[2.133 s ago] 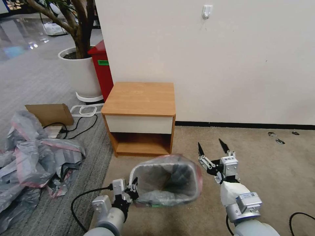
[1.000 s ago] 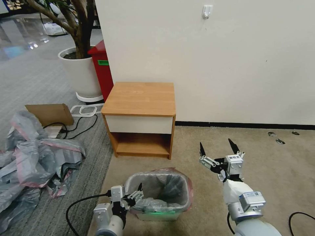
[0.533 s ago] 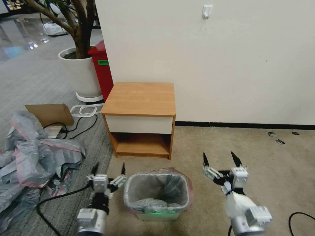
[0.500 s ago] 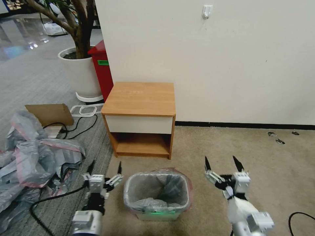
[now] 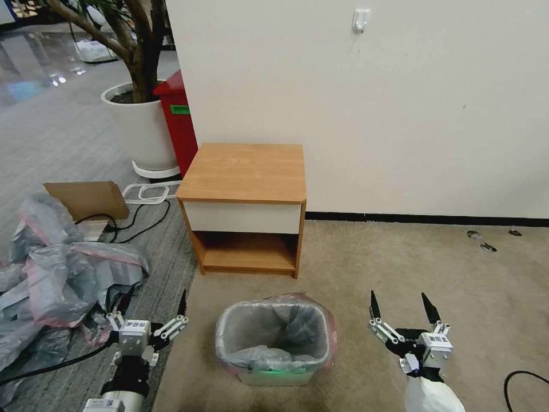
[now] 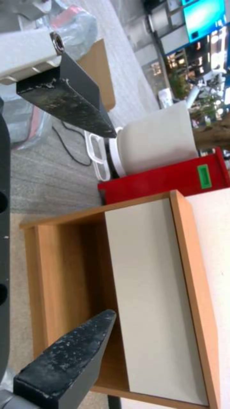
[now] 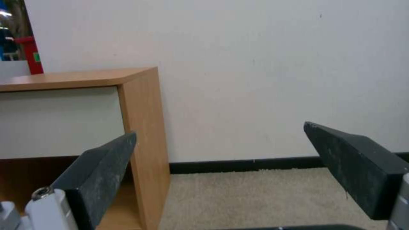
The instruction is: Pick up the garbage bag from the table and place it over the trash can.
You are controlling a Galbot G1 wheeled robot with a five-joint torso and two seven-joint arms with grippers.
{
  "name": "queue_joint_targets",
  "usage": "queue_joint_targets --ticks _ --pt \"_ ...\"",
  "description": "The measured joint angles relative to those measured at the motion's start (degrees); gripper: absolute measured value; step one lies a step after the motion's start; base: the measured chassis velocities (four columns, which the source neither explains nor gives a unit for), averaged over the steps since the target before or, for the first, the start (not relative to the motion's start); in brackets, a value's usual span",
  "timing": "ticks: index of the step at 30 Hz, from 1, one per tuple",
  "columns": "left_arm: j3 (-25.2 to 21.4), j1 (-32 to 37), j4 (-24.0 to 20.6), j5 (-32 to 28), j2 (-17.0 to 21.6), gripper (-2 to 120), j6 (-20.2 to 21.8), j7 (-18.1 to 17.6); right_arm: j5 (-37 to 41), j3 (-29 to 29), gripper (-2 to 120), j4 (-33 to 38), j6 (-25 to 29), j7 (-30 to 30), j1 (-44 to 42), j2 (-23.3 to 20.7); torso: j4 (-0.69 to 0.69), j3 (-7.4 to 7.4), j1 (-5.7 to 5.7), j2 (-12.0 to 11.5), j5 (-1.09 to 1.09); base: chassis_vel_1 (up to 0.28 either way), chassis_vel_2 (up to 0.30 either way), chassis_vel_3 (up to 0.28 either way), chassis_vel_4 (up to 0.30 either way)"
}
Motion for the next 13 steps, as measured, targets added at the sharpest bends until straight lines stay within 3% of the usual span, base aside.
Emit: queue_joint_targets --ticks 13 --pt "0.17 -0.12 0.00 -0.16 0.04 100 0.29 -0.21 -0.01 -0.06 100 0.11 -0.32 0.00 0.12 -0.04 0.00 0.00 0.00 0.00 0.00 0.000 0.000 0.000 0.000"
